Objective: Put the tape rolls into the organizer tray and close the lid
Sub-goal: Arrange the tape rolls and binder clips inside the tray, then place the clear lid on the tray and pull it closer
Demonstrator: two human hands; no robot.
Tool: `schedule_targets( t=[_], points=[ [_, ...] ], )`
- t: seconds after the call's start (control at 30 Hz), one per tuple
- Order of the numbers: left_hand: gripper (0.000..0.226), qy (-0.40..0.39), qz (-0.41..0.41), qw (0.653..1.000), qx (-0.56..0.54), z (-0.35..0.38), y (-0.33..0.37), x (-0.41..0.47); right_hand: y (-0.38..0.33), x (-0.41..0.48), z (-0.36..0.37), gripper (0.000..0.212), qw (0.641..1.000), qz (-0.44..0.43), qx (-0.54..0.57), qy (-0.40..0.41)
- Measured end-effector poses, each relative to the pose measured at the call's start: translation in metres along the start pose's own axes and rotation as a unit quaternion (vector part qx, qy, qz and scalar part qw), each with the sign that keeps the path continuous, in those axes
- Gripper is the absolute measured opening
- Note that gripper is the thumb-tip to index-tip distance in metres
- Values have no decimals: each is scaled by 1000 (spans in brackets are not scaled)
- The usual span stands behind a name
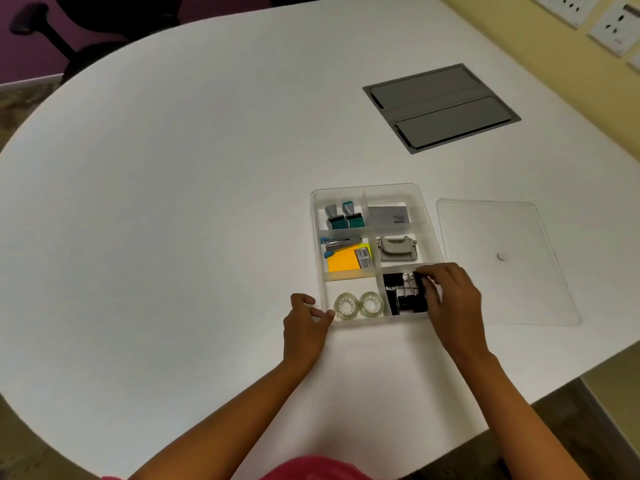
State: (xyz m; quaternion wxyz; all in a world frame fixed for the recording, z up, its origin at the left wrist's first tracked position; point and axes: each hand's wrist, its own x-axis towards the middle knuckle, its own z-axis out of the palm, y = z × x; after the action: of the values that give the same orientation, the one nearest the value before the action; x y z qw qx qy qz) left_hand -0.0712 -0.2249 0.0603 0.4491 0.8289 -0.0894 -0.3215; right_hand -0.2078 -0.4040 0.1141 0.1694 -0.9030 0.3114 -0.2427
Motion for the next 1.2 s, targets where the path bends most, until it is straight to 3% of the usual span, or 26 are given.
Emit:
schedule_targets(
  t=[0.2,0.37,0.47,0.6,0.83,0.93,1.2],
  points=[
    [26,1,-63,995,-73,-4,0,1,52,-20,-5,21,982,147,-19,112],
    [20,29,-53,995,-86,-3,-1,-1,87,-35,5,20,968,244,-32,52],
    [19,40,-58,993,-92,-4,-2,2,99,-39,10,30,960,278,-29,-12],
    [21,51,-67,991,-101,-6,-3,7,103,-43,17,40,954,292,-31,-67],
    [18,65,-68,990,-107,-4,-5,7,102,-40,17,14,954,278,-60,-91],
    [15,66,-61,990,-104,-4,-6,6,98,-34,16,13,945,286,-97,-126],
    [17,58,-76,988,-120,-7,-2,3,80,-25,0,7,953,290,-79,-47]
  ],
)
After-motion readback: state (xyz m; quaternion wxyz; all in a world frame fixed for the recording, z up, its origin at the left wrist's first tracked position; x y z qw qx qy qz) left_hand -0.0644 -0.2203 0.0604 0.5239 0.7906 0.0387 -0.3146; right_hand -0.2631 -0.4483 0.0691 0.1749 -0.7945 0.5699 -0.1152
